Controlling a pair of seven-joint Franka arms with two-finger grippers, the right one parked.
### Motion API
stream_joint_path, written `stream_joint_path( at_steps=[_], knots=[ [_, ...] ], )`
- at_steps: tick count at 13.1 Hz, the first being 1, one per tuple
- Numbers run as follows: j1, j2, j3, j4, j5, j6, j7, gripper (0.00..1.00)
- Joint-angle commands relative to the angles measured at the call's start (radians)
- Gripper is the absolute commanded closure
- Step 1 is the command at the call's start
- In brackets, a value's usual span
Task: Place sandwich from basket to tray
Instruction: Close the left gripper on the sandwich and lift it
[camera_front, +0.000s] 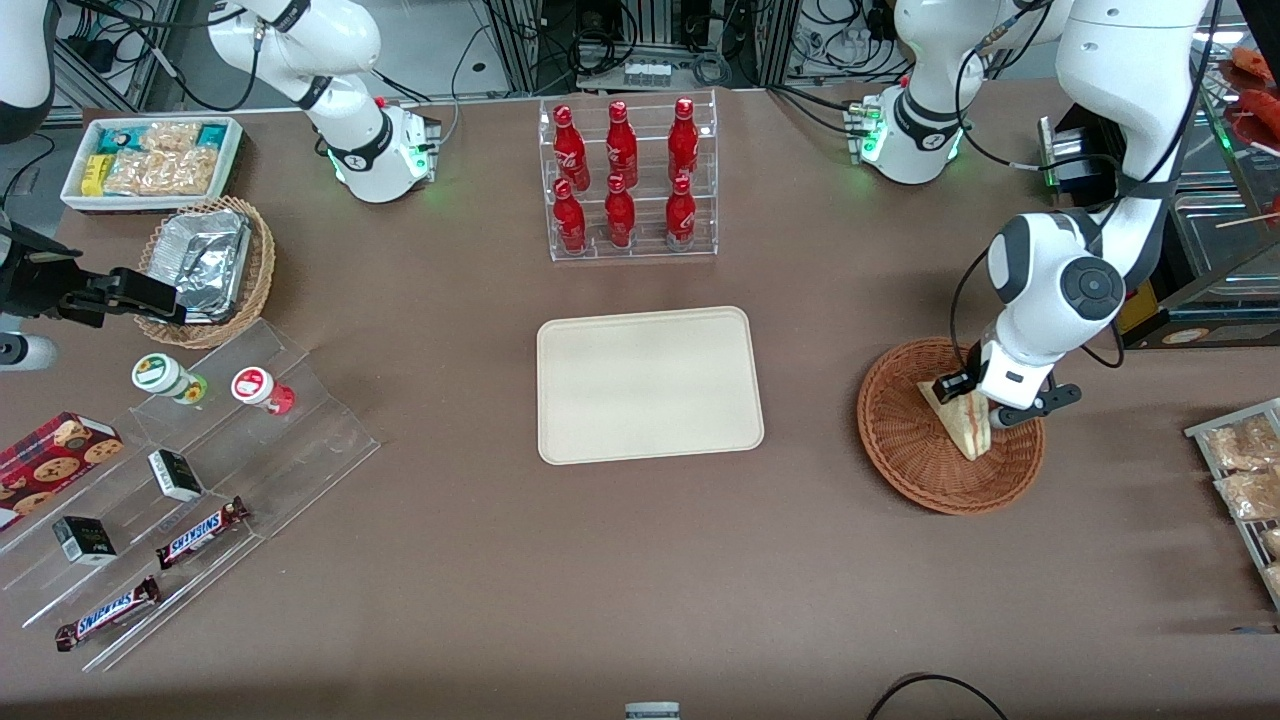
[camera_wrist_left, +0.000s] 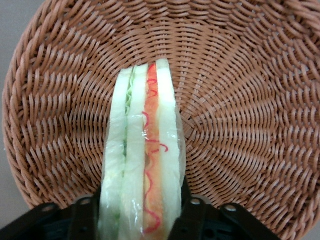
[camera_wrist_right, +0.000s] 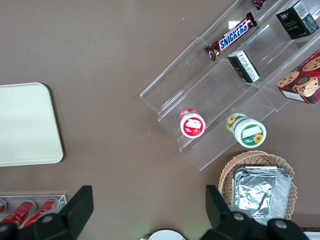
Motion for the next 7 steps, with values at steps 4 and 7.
stream_joint_path(
  at_steps=[4, 7],
  knots=[
    [-0.006, -0.121, -0.001, 0.122, -0.002, -0.302, -0.003, 1.00],
    [-0.068, -0.143, -0.041, 0.262, -0.002, -0.495, -0.062, 1.00]
  ],
)
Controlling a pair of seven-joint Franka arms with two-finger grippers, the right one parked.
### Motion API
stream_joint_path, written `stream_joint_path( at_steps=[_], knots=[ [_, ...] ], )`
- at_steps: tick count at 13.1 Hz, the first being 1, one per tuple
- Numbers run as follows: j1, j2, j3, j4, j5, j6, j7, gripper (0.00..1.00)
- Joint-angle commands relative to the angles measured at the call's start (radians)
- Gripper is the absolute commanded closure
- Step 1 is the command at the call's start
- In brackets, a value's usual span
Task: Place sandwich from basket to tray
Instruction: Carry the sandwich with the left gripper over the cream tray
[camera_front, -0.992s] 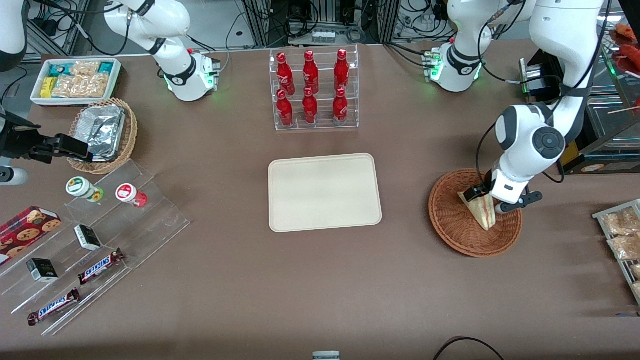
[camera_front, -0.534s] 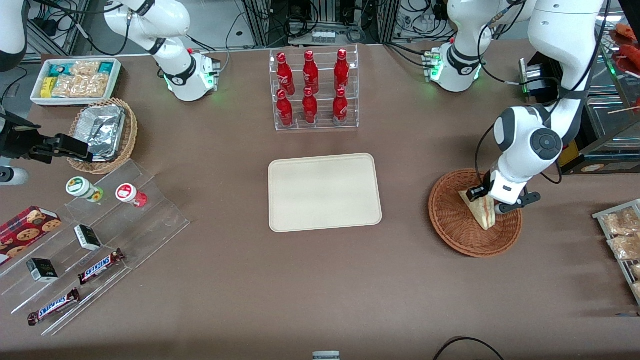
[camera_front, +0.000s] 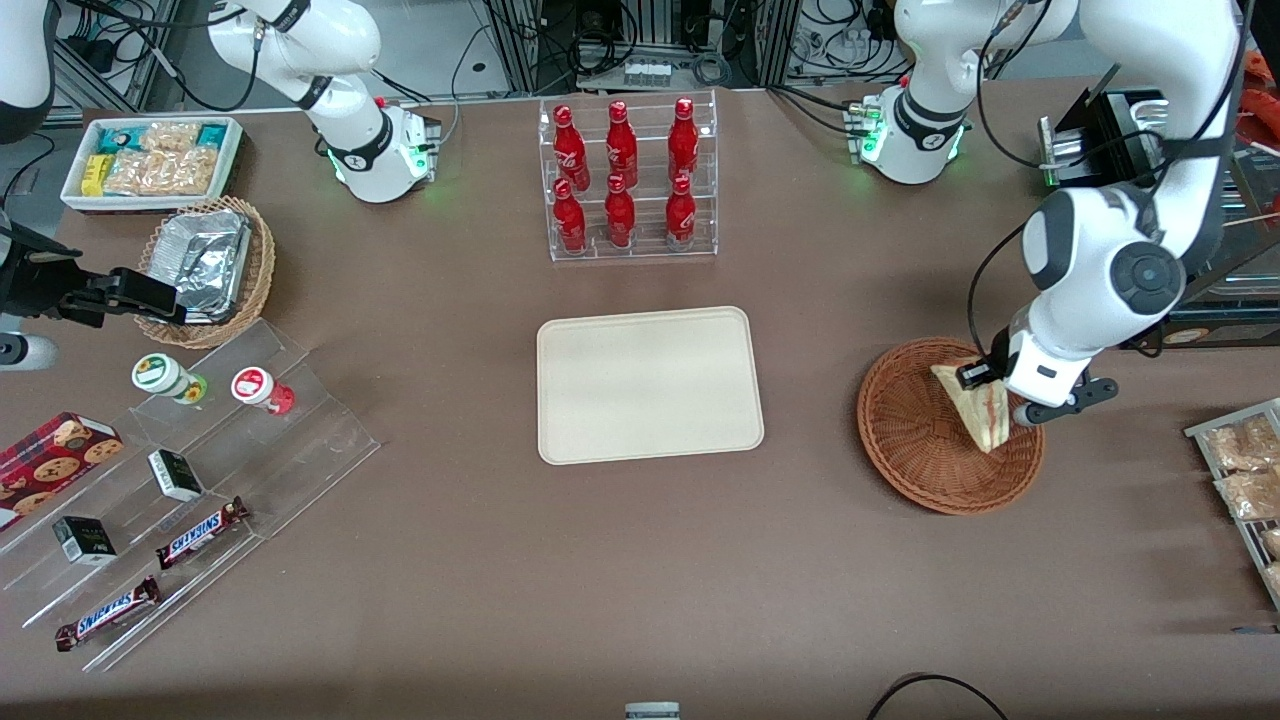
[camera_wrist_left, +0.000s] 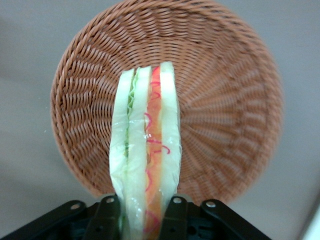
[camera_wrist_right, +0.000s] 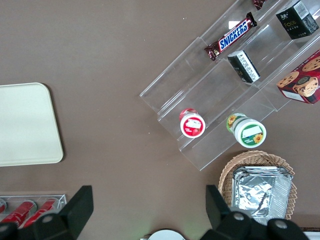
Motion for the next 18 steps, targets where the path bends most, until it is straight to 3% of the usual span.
stream_joint_path(
  at_steps=[1, 7, 14, 18],
  knots=[
    [-0.075, -0.008, -0.042, 0.105, 0.000, -0.117, -0.129, 1.00],
    [-0.302, 0.052, -0.073, 0.228, 0.001, -0.145, -0.381, 1.00],
    [-0.556, 0.344, -0.072, 0.515, 0.009, -0.142, -0.442, 1.00],
    [-0.663, 0.515, -0.070, 0.621, 0.078, -0.133, -0.510, 1.00]
  ],
)
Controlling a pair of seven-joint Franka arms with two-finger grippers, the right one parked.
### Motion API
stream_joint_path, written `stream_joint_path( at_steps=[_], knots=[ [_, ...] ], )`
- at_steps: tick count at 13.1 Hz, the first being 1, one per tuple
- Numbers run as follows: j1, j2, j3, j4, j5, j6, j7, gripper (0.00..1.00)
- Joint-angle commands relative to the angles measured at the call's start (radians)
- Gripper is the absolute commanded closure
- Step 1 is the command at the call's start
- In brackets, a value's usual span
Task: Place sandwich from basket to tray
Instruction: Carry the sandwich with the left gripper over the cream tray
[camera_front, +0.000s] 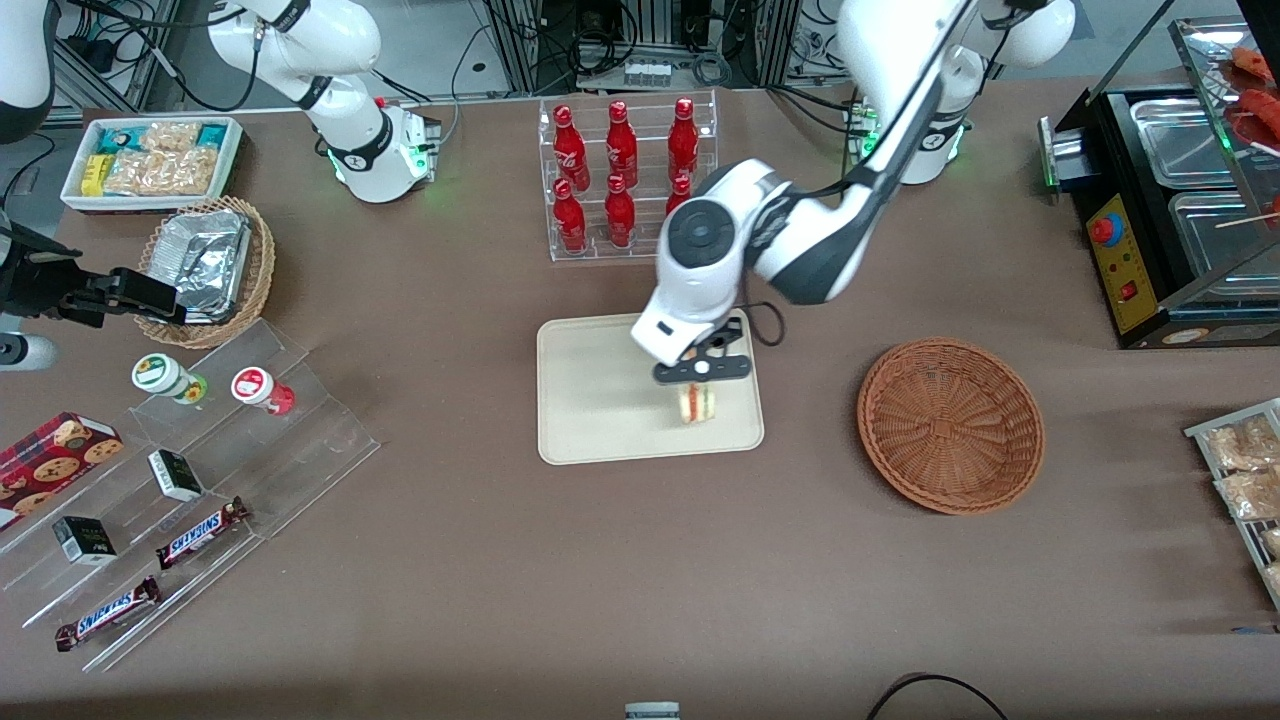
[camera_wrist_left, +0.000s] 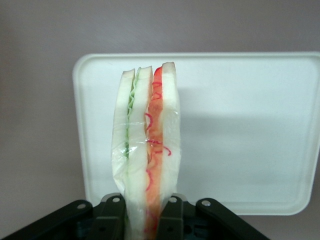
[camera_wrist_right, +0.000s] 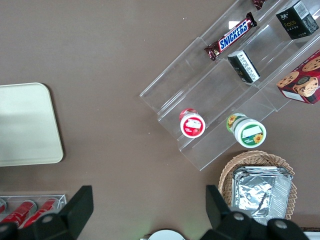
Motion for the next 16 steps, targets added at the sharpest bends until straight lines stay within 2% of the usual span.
stream_joint_path(
  at_steps=[1, 7, 8, 9, 10, 11, 12, 16],
  knots=[
    [-0.063, 0.116, 0.014, 0.102, 0.046, -0.007, -0.043, 1.00],
    [-0.117, 0.193, 0.016, 0.103, 0.054, 0.059, -0.066, 1.00],
    [-0.117, 0.195, 0.016, 0.102, 0.054, 0.059, -0.066, 0.94],
    [-0.117, 0.196, 0.016, 0.102, 0.054, 0.060, -0.068, 0.72],
    [-0.117, 0.199, 0.016, 0.102, 0.054, 0.062, -0.068, 0.43],
    [-0.120, 0.201, 0.016, 0.100, 0.055, 0.064, -0.066, 0.03],
    [-0.120, 0.198, 0.016, 0.102, 0.056, 0.065, -0.065, 0.00],
    [-0.107, 0.135, 0.023, 0.103, 0.051, 0.053, -0.068, 0.00]
  ],
)
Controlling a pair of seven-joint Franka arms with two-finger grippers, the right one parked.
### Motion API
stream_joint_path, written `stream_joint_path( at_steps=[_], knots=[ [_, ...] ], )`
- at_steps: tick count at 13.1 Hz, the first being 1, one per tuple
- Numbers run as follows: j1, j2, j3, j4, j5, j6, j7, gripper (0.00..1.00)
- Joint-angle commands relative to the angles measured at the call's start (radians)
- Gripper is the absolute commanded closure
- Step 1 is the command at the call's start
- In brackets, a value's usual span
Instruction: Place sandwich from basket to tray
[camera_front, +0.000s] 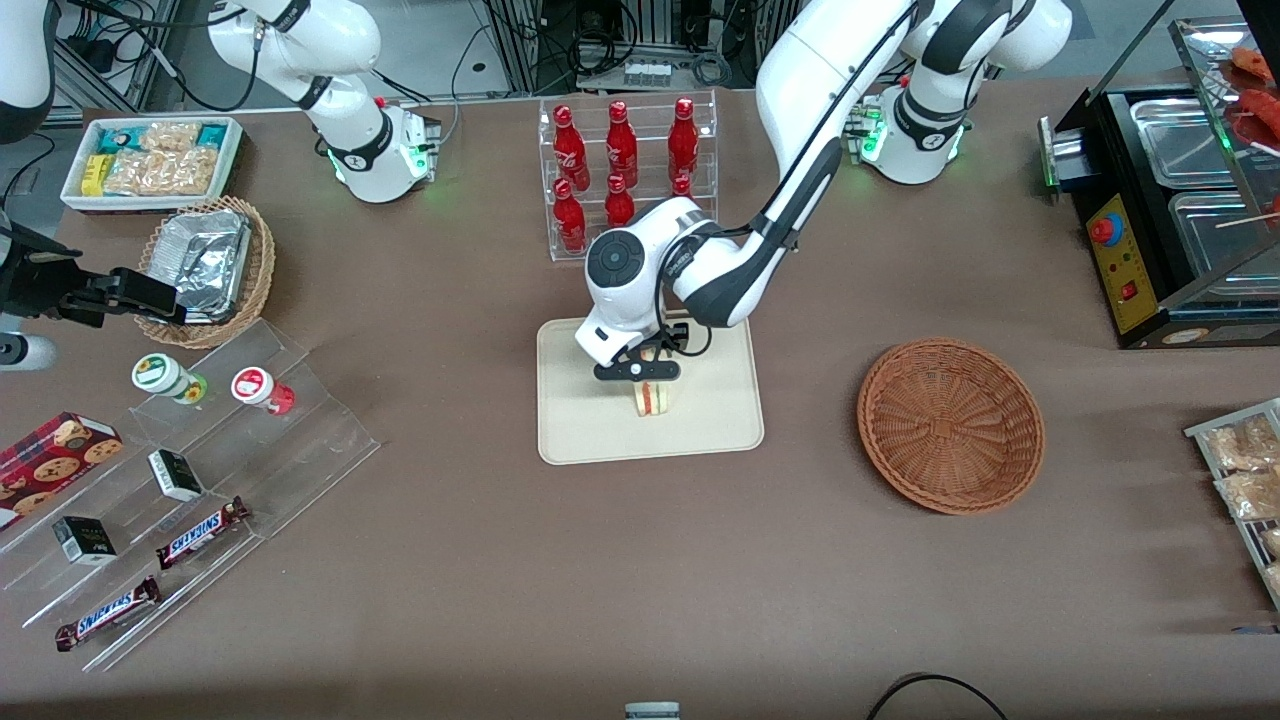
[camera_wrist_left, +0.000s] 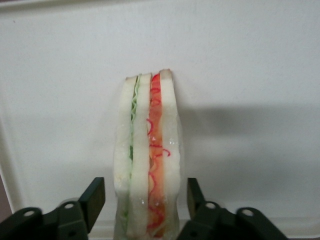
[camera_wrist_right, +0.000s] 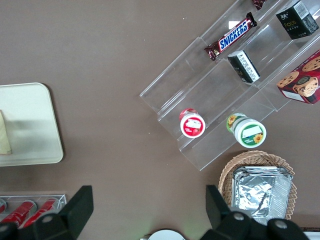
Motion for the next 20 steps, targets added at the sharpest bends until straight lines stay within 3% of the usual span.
stream_joint_path(
  at_steps=[1, 12, 16, 20],
  knots=[
    [0.005, -0.079, 0.020, 0.008, 0.007, -0.037, -0.025, 0.00],
    [0.236, -0.458, 0.022, -0.039, -0.002, -0.376, 0.016, 0.00],
    [0.429, -0.634, 0.022, -0.134, -0.053, -0.471, 0.299, 0.00],
    [0.604, -0.717, 0.023, -0.141, -0.089, -0.565, 0.569, 0.00]
  ],
)
